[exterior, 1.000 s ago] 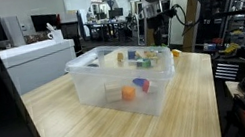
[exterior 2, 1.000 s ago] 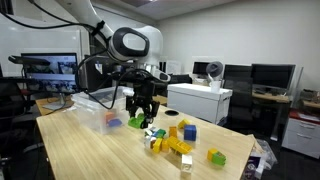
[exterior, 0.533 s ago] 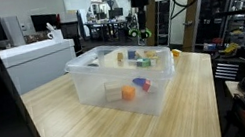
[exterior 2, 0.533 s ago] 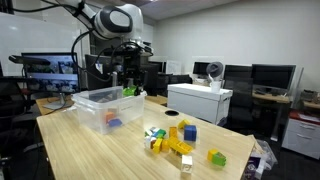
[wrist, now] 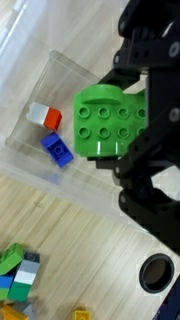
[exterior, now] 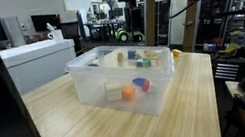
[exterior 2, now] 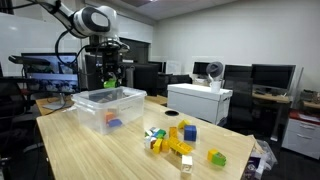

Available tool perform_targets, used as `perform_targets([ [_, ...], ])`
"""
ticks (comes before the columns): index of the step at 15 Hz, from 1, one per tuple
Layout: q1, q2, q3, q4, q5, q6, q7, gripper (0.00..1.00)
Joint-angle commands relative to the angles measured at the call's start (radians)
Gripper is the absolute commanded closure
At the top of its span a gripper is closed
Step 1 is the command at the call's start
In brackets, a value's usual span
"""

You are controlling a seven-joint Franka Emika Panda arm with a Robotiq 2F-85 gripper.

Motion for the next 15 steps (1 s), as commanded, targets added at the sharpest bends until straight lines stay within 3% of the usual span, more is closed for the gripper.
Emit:
perform_targets([
  [1, 0.019, -0.038, 0.008, -0.047, 0.011, 0.005, -0.043, 0.07],
  [3, 0.023, -0.033, 0.006, -0.044, 0.013, 0.006, -0.045, 0.01],
  [7, 0.005, -0.025, -0.020, -0.016, 0.018, 0.009, -0.039, 0.00],
  [15, -0.139, 0.032, -0.171, 0.080, 0.003, 0.042, 0.019, 0.00],
])
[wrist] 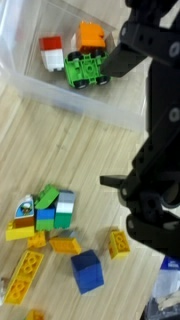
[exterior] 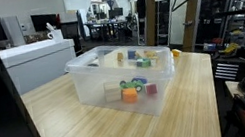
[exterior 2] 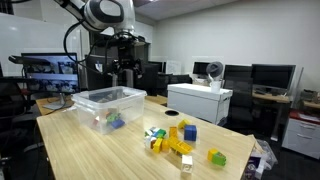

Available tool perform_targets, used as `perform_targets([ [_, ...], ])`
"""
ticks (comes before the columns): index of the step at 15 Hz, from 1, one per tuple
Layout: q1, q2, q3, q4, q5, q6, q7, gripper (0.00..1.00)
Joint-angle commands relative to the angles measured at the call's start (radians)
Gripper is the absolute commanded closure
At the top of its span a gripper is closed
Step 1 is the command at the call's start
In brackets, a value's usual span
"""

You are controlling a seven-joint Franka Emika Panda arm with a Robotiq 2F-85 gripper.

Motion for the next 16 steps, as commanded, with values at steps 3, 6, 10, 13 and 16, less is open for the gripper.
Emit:
perform_targets([
  [3, -0.091, 0.076, -0.074, 0.049, 0.003, 0.041, 0.021, 0.00],
  [6, -0.124, 0.137, -0.095, 0.044, 0.000, 0.087, 0.001, 0.00],
  [10, -0.153, 0.231, -0.096, 0.053, 0.001, 0.165, 0.011, 0.00],
  [13, -0.167, 0.299, -0.087, 0.066, 0.004, 0.216, 0.014, 0.00],
  [16, -0.180, 0.358, -0.072, 0.084, 0.019, 0.241, 0.004, 0.00],
])
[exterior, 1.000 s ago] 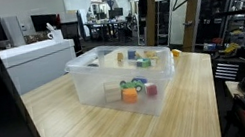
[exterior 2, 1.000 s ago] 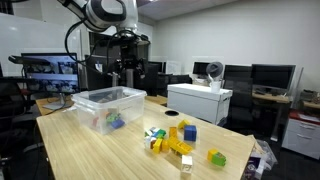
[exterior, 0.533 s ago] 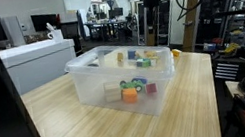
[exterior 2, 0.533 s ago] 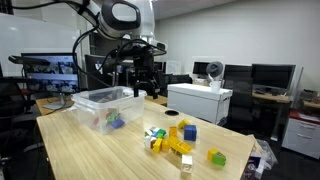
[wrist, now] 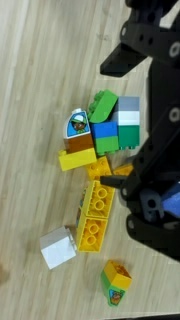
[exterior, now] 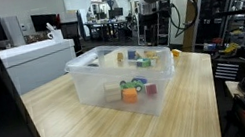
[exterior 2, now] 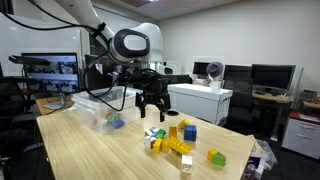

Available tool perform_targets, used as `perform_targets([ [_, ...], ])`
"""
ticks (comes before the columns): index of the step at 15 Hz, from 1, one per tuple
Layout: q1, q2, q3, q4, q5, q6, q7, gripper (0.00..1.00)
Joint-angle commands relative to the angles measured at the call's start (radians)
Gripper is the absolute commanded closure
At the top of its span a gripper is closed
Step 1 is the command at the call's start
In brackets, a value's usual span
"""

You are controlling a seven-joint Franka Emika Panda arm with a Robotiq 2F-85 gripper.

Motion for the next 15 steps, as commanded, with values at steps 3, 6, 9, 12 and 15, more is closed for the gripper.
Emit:
perform_targets([
  [3, -0.046, 0.101, 0.050, 0.050, 0.051, 0.024, -0.052, 0.00],
  [6, -0.083, 0.145, 0.082, 0.089, 0.077, 0.020, -0.121, 0.00],
  [9, -0.118, 0.187, 0.105, 0.126, 0.085, 0.018, -0.183, 0.00],
  [12, -0.142, 0.222, 0.126, 0.148, 0.093, 0.012, -0.244, 0.00],
  [15, -0.154, 0.246, 0.142, 0.161, 0.092, 0.012, -0.290, 0.00],
])
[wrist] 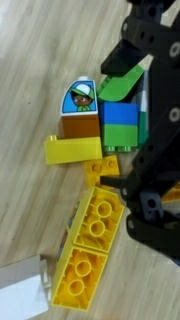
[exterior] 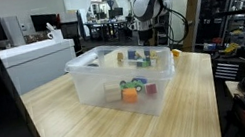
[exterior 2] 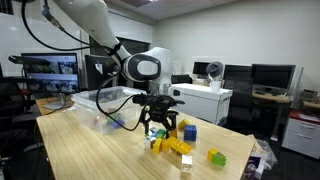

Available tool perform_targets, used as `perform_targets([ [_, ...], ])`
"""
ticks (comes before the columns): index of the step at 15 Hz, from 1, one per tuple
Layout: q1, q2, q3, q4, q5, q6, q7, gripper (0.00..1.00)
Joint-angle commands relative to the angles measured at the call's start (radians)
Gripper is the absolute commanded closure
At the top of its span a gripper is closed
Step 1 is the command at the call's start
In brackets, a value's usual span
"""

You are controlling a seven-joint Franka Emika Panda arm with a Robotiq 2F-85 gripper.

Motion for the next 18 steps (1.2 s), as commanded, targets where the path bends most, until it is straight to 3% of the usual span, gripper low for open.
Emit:
perform_targets([
  [1, -0.028, 0.030, 0.030, 0.030, 0.028, -0.006, -0.089, 0.00],
  [18, -0.016, 0.064, 0.072, 0.018, 0.033, -0.014, -0.168, 0.00],
])
